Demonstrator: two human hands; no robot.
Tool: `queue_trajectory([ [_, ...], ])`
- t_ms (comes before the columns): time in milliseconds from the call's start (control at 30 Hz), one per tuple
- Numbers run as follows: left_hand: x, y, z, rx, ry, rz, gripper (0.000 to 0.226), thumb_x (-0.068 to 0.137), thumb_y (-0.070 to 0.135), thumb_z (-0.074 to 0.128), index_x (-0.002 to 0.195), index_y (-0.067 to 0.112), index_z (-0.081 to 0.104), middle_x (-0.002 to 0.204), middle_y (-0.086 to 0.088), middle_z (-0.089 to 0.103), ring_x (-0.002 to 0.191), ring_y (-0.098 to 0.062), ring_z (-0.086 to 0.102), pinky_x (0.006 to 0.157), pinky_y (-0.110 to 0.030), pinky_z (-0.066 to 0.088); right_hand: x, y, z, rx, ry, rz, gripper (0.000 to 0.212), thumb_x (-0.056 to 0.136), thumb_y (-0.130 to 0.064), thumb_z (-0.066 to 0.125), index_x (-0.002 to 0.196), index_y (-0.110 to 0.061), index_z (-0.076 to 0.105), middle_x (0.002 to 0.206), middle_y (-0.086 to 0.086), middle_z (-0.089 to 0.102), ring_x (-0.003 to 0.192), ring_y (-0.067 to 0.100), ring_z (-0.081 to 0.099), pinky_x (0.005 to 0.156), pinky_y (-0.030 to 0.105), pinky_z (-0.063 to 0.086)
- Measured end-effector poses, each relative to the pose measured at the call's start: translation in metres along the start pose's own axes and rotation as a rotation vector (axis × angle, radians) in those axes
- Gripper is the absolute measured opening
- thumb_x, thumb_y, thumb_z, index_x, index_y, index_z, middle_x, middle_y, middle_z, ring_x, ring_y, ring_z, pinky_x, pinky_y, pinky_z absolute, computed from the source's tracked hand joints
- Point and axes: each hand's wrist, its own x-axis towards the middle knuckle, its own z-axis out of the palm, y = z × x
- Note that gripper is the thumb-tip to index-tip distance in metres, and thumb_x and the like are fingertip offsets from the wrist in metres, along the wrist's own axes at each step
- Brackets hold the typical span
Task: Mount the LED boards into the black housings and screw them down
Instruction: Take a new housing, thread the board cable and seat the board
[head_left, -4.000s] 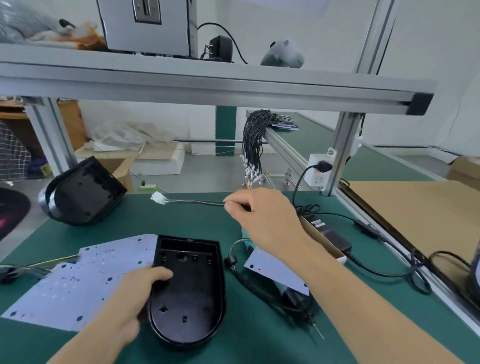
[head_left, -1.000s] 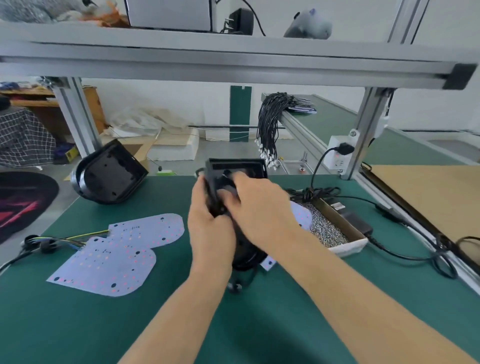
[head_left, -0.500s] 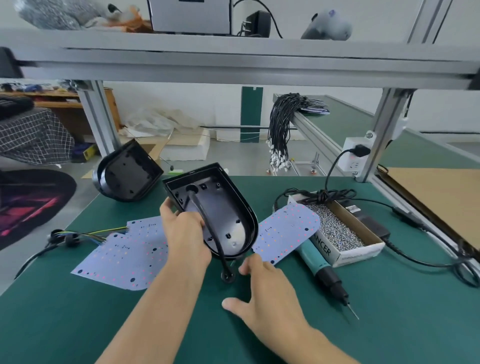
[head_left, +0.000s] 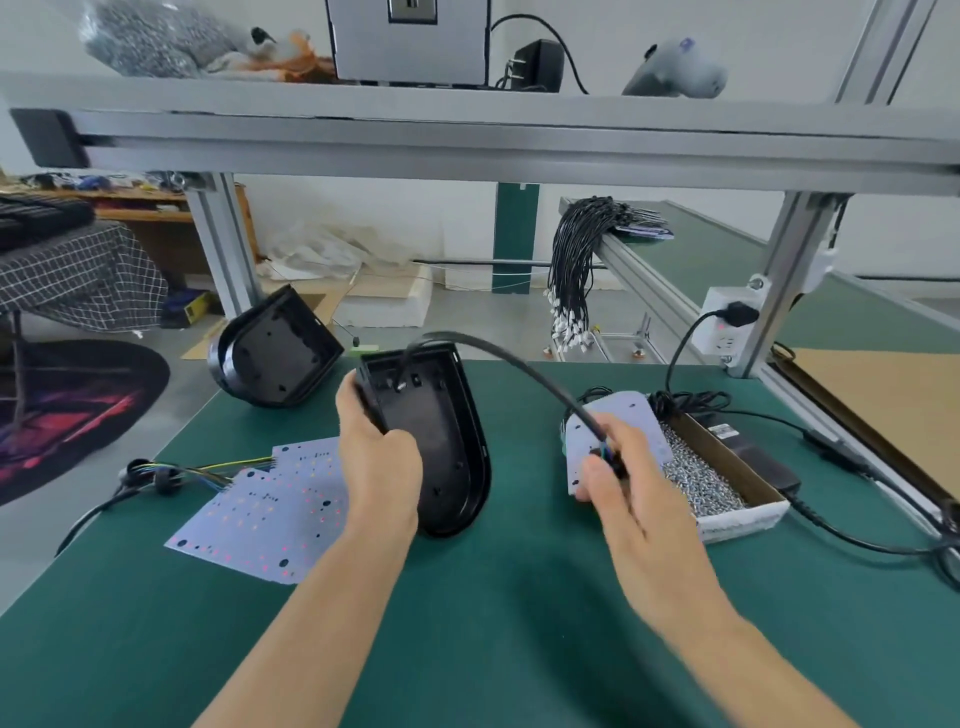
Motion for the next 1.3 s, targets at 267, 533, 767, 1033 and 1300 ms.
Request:
queue_trajectory([
  [267,0.0,0.001,0.005,-0.082,0.117,-0.074,0.062,0.08,-0.019,0.032,0.118,0.025,0.054,0.092,-0.012,0.055,0.065,-0.013,0.039,0.06,-0.013,0.044,0.05,-0.028,-0.012,-1.061,-0.035,0.0,0.038,0.087,-0.031,0.042,0.054,-0.019,0.027,0.053,-0.006,0.031,0.054,0.023,0.039,0.044,0.026,0.013],
  [533,-0.018,0.0,0.009,-0.106,0.026,0.068,0.07,0.076,-0.018,0.041,0.119,0.036,0.052,0.097,0.012,0.066,0.07,0.002,0.059,0.06,-0.011,0.049,0.051,-0.051,0.01,-0.938,-0.057,-0.129,0.031,0.094,-0.052,0.035,0.083,-0.023,0.041,0.057,-0.004,0.04,0.062,0.028,0.054,0.048,0.03,0.021],
  [767,-0.042,0.008,0.018,-0.097,-0.197,0.145,0.068,0.071,-0.02,0.048,0.105,0.038,0.058,0.083,0.016,0.07,0.077,-0.005,0.064,0.068,-0.025,0.055,0.062,-0.065,0.014,-0.811,0.009,-0.229,0.024,0.092,-0.044,0.053,0.091,-0.021,0.059,0.075,0.0,0.066,0.07,0.03,0.06,0.055,0.031,0.032],
  [1033,-0.05,0.012,-0.015,-0.122,-0.368,0.059,0.052,0.039,0.002,0.047,0.079,0.028,0.068,0.093,-0.003,0.059,0.08,-0.019,0.055,0.064,-0.031,0.044,0.057,-0.062,0.003,-0.449,-0.334,-0.088,0.026,0.08,-0.044,0.068,0.097,-0.028,0.057,0.087,-0.013,0.065,0.086,0.015,0.057,0.077,0.033,0.042],
  [1300,-0.029,0.021,-0.032,0.06,-0.662,0.052,0.045,0.056,0.007,0.055,0.1,0.015,0.062,0.084,-0.007,0.063,0.073,-0.018,0.057,0.061,-0.024,0.048,0.062,-0.059,-0.004,-0.59,-0.332,-0.206,0.033,0.094,-0.035,0.052,0.127,-0.032,0.055,0.099,-0.01,0.06,0.094,0.016,0.052,0.077,0.031,0.035],
])
